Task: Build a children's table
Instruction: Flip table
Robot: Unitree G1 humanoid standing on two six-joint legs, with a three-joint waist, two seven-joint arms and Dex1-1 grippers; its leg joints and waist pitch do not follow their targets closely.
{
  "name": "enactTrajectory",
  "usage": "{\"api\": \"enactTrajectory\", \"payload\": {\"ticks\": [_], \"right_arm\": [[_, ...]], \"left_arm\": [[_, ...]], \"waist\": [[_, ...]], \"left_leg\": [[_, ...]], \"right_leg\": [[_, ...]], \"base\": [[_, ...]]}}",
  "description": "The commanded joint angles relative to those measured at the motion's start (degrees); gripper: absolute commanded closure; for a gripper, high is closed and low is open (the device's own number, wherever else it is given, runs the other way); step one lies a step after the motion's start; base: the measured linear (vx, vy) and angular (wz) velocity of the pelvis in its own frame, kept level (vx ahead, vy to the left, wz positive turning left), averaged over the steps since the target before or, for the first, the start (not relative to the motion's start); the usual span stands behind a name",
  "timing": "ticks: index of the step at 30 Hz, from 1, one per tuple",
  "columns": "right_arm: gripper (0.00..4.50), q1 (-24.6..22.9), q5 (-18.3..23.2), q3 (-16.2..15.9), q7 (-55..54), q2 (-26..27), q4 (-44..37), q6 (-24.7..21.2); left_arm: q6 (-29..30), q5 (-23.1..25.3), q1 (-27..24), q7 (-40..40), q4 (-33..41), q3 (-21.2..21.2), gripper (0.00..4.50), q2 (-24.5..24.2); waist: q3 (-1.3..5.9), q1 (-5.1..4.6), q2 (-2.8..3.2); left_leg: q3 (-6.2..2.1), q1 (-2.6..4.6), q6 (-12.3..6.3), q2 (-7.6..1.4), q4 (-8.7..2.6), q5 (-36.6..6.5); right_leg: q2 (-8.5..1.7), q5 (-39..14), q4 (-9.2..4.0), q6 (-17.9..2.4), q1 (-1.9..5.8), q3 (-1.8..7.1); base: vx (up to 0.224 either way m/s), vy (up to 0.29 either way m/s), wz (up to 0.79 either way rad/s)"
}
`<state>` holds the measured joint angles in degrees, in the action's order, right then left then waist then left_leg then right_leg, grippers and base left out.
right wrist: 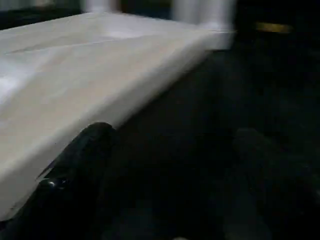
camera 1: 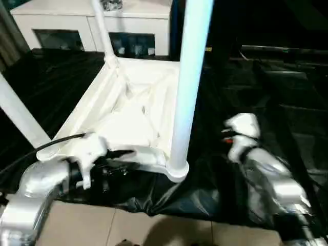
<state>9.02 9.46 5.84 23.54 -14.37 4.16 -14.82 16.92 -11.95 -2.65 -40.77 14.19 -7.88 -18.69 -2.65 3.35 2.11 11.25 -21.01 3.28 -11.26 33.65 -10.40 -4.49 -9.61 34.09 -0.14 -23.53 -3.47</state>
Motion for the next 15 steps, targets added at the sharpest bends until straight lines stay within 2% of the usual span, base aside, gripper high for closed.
{"api": "enactTrajectory", "payload": {"ticks": [1, 2, 3, 4, 5, 6, 7, 8, 9, 10, 11, 12, 13, 14, 15], "right_arm": [[0.0, -2.08, 0.63, 2.06, -3.7, 1.68, -7.09, -2.04], [0.0, -2.08, 0.63, 2.06, -3.7, 1.68, -7.09, -2.04], [0.0, -4.77, 0.07, 2.47, -5.63, 3.1, -11.51, -3.27], [0.0, -7.92, -1.33, 1.46, -7.14, 4.33, -16.12, -4.9], [0.0, -7.92, -1.33, 1.46, -7.14, 4.33, -16.12, -4.9], [0.0, -9.53, -1.88, 0.69, -7.68, 4.69, -18.03, -5.44], [0.0, -11.66, -2.06, -0.91, -7.25, 4.92, -19.87, -5.28], [0.0, -13.3, -2.04, -2.32, -7.09, 4.99, -20.82, -5.04], [0.0, -14.04, -1.99, -3.0, -6.93, 4.94, -21.1, -5.02], [0.0, -17.63, -1.9, -6.14, -6.59, 4.98, -21.51, -5.32], [0.0, -17.63, -1.9, -6.14, -6.59, 4.98, -21.51, -5.32], [0.0, -18.09, -1.67, -5.91, -7.27, 5.85, -20.95, -5.39], [0.0, -18.07, -1.6, -5.43, -8.17, 6.82, -20.54, -5.98], [0.0, -17.47, -1.95, -5.12, -8.93, 7.55, -19.92, -5.42], [0.0, -16.97, -2.5, -4.81, -9.57, 8.01, -19.62, -5.08]], "left_arm": [[2.32, 4.79, -0.69, 10.37, 1.67, -2.31, 2.29, 2.75], [2.32, 4.79, -0.69, 10.37, 1.67, -2.31, 2.14, 2.75], [4.27, 8.11, -0.96, 16.29, 3.37, -3.41, 1.98, 6.46], [3.24, 11.47, -0.16, 21.87, 3.7, -4.1, 1.98, 9.33], [3.24, 11.47, -0.16, 21.87, 3.7, -4.1, 1.92, 9.33], [2.08, 12.72, 0.21, 24.61, 3.79, -4.13, 1.92, 10.49], [-0.48, 10.74, -0.42, 23.04, 3.91, -3.22, 1.92, 10.42], [-0.69, 9.48, -1.26, 22.59, 4.56, -2.29, 1.92, 10.06], [-0.62, 8.92, -1.64, 22.59, 4.88, -1.98, 1.92, 10.13], [0.69, 7.66, -3.48, 24.05, 6.65, -1.03, 1.92, 12.38], [0.69, 7.66, -3.48, 24.05, 6.65, -1.03, 1.92, 12.38], [-0.65, 8.64, -4.27, 23.79, 6.8, -0.03, 1.92, 12.73], [-2.26, 9.41, -5.05, 23.44, 7.01, 0.84, 1.92, 13.2], [-4.14, 11.29, -5.58, 23.71, 6.74, 1.43, 1.92, 12.77], [-5.25, 12.77, -6.16, 23.74, 6.26, 2.19, 1.92, 12.41]], "waist": [[2.55, -0.32, -0.07], [2.3, -0.5, -0.3], [2.1, -0.53, -0.55], [1.87, -0.71, -0.78], [1.79, -0.8, -1.0], [2.04, -0.99, -1.2], [2.17, -1.04, -0.64], [2.16, -1.43, -0.69], [2.1, -1.56, -0.72], [2.34, -1.64, -0.26], [2.2, -1.63, -0.62], [2.72, -2.02, 0.33], [2.43, -1.74, -1.34], [2.93, -0.74, -1.14], [2.74, -0.42, -1.32]], "left_leg": [[-0.98, 0.47, -0.44, -1.27, -4.24, -19.02], [-1.05, 0.28, -0.47, -1.29, -4.44, -19.15], [-1.12, 0.46, -0.38, -1.26, -4.42, -19.99], [-1.21, 0.5, -0.12, -1.3, -4.43, -20.6], [-1.26, 0.43, -0.19, -1.19, -4.4, -20.53], [-1.34, 0.52, -0.29, -0.95, -4.27, -21.02], [-1.67, 0.36, -0.19, -0.96, -4.41, -20.94], [-1.84, 0.34, -0.16, -1.09, -4.61, -22.13], [-2.03, 0.18, -0.1, -1.12, -4.73, -22.55], [-2.14, 0.09, -0.28, -1.22, -4.82, -23.46], [-1.64, 0.17, -1.99, -0.98, -4.51, -23.86], [0.86, 3.27, 0.05, -1.01, -1.69, -24.17], [0.73, 2.08, -0.63, -0.04, -0.85, -25.12], [0.11, 0.75, -2.67, 0.24, 0.1, -21.47], [-0.35, 0.26, -4.0, 0.59, 0.8, -20.18]], "right_leg": [[-2.4, -22.56, -5.15, -6.8, 2.29, 2.15], [-2.21, -24.16, -5.44, -5.68, 2.21, 2.11], [-2.23, -27.62, -5.92, -3.61, 1.83, 2.04], [-2.16, -29.94, -6.21, -1.99, 1.72, 1.98], [-1.99, -30.98, -6.52, -1.05, 1.55, 1.94], [-2.08, -33.17, -6.71, 0.2, 1.39, 1.76], [-2.24, -33.2, -6.95, 0.85, 1.49, 1.69], [-2.09, -32.45, -6.9, 0.67, 1.34, 1.58], [-2.14, -32.08, -6.84, 0.68, 1.52, 1.53], [-2.53, -31.26, -6.64, -0.07, 1.75, 1.62], [-3.56, -32.94, -7.2, -1.36, 1.53, 2.15], [-1.83, -36.23, -8.91, -0.26, -2.04, 4.66], [-2.47, -40.81, -8.6, 0.63, -1.24, 6.54], [-3.71, -41.26, -8.47, 0.42, 0.11, 10.25], [-4.17, -41.85, -8.83, 0.45, 0.48, 11.74]], "base": [[0.0, 0.0, 0.0], [0.0, 0.0, 0.0], [0.0, 0.0, 0.0], [0.0, 0.0, 0.0], [0.0, 0.0, 0.0], [0.0, 0.0, 0.0], [0.0, 0.0, 0.0], [0.0, 0.0, 0.0], [0.0, 0.0, 0.0], [0.0, 0.0, 0.0], [0.0, 0.0, 0.0], [-0.04, 0.041, -0.2], [-0.04, 0.041, -0.2], [-0.009, 0.08, -0.51], [0.027, 0.122, -0.54]]}}
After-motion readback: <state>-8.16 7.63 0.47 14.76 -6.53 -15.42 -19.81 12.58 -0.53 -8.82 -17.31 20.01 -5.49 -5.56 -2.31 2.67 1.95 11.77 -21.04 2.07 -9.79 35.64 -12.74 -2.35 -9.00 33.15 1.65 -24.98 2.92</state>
